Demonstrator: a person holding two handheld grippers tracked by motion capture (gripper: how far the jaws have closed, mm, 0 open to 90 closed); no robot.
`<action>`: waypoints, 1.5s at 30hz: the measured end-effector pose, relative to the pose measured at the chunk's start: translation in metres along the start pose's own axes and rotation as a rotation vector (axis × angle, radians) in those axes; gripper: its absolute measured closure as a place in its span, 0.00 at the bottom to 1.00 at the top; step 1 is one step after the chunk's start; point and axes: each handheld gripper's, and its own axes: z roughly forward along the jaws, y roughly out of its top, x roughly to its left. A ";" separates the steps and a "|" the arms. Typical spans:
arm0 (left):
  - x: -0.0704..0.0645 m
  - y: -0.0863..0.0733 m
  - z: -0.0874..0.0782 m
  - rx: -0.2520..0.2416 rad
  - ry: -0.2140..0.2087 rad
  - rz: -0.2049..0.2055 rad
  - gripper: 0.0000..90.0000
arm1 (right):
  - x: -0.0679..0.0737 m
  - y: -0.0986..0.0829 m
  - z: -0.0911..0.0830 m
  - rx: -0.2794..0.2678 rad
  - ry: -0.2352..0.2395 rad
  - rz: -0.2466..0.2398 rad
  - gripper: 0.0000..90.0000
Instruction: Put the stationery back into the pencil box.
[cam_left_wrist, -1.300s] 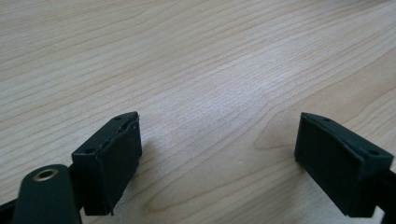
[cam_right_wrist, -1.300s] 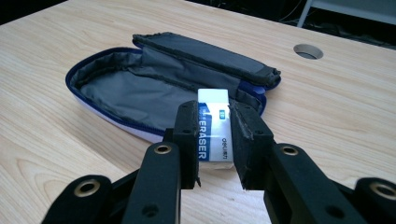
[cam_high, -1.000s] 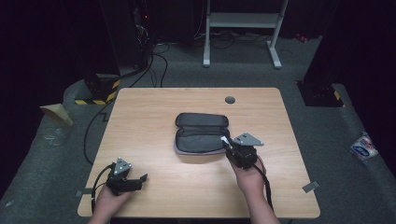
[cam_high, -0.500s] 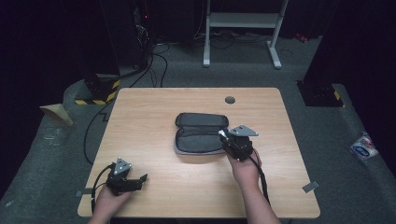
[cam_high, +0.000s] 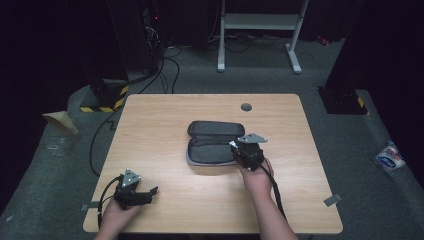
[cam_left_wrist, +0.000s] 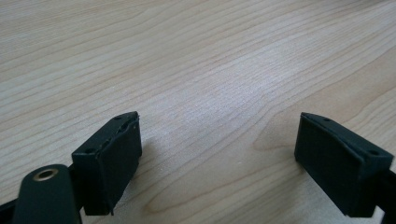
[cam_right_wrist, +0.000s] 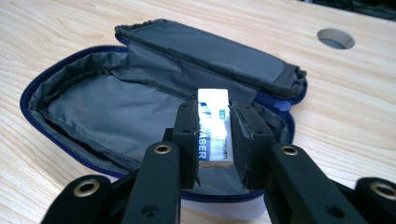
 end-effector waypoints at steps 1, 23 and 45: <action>0.000 0.000 0.000 0.000 0.000 0.000 0.17 | 0.000 0.000 0.002 0.008 0.001 0.000 0.80; 0.000 0.000 0.000 0.000 -0.001 0.001 0.17 | 0.001 -0.009 0.026 0.075 -0.011 0.032 0.66; 0.000 0.000 0.000 0.001 -0.001 0.002 0.17 | -0.003 -0.009 0.001 0.009 0.033 0.039 0.35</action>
